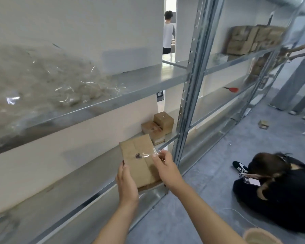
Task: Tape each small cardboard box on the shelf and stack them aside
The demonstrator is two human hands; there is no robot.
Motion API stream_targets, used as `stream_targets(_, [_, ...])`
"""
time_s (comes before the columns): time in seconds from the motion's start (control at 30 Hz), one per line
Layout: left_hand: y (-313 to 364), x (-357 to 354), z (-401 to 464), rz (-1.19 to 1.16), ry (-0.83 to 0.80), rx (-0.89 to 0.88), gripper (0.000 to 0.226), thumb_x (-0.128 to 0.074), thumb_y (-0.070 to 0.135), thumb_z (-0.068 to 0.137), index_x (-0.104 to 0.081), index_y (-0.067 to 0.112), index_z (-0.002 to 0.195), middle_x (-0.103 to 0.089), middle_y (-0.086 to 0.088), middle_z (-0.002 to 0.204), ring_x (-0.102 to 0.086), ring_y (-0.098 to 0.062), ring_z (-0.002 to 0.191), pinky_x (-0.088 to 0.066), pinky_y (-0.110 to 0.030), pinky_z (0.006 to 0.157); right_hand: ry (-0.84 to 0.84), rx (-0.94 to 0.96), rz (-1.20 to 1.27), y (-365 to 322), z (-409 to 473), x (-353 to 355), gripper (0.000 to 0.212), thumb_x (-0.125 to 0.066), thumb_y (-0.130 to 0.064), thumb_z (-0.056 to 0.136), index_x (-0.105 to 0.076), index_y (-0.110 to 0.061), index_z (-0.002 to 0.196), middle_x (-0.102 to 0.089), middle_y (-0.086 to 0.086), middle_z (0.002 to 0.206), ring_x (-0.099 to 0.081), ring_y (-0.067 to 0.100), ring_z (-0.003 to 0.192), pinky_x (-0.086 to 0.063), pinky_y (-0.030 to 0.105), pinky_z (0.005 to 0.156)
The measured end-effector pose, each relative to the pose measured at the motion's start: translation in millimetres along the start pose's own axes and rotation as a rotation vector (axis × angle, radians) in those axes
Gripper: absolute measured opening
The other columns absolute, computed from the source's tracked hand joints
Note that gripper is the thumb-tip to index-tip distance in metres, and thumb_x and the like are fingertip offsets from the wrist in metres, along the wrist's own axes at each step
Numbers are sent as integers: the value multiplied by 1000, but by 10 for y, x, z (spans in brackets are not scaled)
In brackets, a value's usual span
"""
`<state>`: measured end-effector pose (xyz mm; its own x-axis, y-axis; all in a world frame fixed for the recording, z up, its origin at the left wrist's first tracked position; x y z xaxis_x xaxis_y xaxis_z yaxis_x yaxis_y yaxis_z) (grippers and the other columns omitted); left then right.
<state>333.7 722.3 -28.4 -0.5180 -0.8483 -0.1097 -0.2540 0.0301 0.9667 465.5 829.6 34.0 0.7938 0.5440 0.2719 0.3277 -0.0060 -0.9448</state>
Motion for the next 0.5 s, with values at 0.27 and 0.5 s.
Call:
stream_targets(0.27, [84,-603,1046,-60,21,54,45,-35,31,107,-47,11,145,-50,-3,142,-48,-19,128,-34,-29,104,-56,-211,-54,60,1387,110,74,-44,-74,88,-59,-20,137,-59,-1,140,-53,20,129,-37,43,115])
stream_targets(0.5, [-583,-807,2131,20,-12,60,65,-36,80,87,-57,41,135,-58,-2,141,-53,-23,133,-38,-57,114,-167,-211,-71,34,2293,-27,62,-46,-77,84,-66,-37,127,-63,-10,133,-58,14,121,-43,44,110])
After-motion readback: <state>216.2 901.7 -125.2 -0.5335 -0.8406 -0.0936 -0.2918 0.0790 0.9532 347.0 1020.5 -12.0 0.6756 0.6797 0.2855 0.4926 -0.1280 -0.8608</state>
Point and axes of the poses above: each hand's wrist, its own z-axis towards the middle knuckle, its own x-axis out of the back of the hand, y = z × x, the point moved 8 cm from there along z, towards the middle knuckle
